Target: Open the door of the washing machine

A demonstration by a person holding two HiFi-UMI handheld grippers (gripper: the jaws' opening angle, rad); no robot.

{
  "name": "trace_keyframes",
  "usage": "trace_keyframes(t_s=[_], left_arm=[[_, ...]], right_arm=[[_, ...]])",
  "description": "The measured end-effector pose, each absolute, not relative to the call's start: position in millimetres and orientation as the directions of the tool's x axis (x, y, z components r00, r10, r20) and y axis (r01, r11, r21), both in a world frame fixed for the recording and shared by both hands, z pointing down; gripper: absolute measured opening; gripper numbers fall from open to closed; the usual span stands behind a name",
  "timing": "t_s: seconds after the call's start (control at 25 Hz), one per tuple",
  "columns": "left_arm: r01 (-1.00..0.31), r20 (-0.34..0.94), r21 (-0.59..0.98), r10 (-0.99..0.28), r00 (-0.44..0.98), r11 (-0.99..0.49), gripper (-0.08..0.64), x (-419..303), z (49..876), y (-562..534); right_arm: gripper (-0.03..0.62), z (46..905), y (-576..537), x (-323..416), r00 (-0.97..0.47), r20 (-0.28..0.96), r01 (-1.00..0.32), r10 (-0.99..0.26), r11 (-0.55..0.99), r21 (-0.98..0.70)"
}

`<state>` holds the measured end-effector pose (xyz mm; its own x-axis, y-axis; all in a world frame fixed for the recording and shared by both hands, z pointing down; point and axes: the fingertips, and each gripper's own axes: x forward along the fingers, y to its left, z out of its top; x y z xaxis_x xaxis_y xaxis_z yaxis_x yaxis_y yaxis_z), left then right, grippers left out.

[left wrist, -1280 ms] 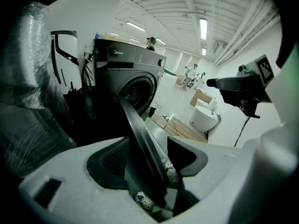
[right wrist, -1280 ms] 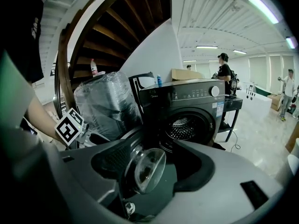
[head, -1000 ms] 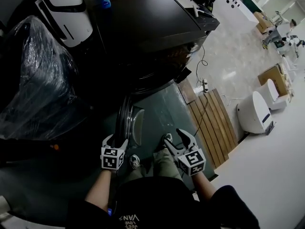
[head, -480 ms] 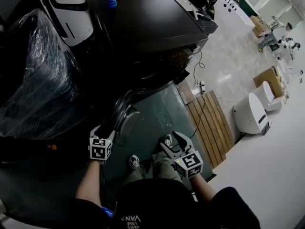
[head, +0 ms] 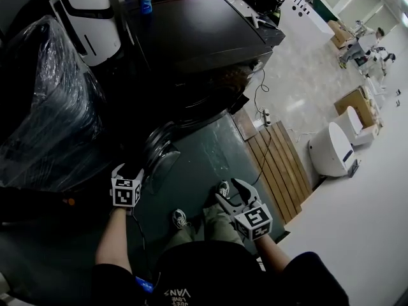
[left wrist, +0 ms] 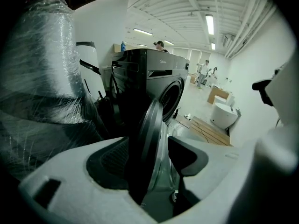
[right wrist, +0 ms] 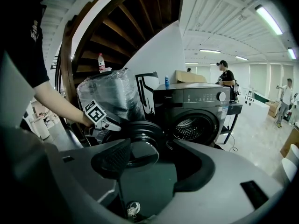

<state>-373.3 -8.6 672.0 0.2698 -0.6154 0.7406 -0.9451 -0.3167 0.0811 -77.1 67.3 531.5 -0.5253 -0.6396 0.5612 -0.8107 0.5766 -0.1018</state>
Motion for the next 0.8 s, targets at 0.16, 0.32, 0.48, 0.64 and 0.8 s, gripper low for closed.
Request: trace_keyframes(t_s=[0.16, 0.32, 0.48, 0.64, 0.8], left_arm=[[-0.949, 0.741, 0.064, -0.623, 0.252, -0.309, 0.264, -378.4, 670.8, -11.3], [-0.952, 0.735, 0.053, -0.633, 0.241, -0.301, 0.264, -378.9, 668.3, -10.8], [-0.956, 0.721, 0.036, -0.654, 0.227, -0.292, 0.264, -381.1, 661.1, -11.0], [-0.956, 0.71, 0.032, -0.667, 0.226, -0.29, 0.264, -381.6, 655.8, -8.3], [-0.958, 0.674, 0.018, -0.704, 0.223, -0.287, 0.264, -380.3, 639.2, -6.9]], right_arm=[[0.281, 530.2, 71.3, -73.1, -0.518, 0.555, -0.817, -0.651, 0.568, -0.097], [0.281, 531.2, 75.6, -68.7, -0.515, 0.552, -0.821, -0.656, 0.562, -0.097], [0.281, 531.5, 77.1, -69.2, -0.517, 0.547, -0.821, -0.658, 0.563, -0.098], [0.281, 530.3, 78.5, -71.9, -0.52, 0.541, -0.82, -0.661, 0.564, -0.098], [0.281, 525.4, 78.3, -76.2, -0.522, 0.528, -0.82, -0.67, 0.564, -0.095]])
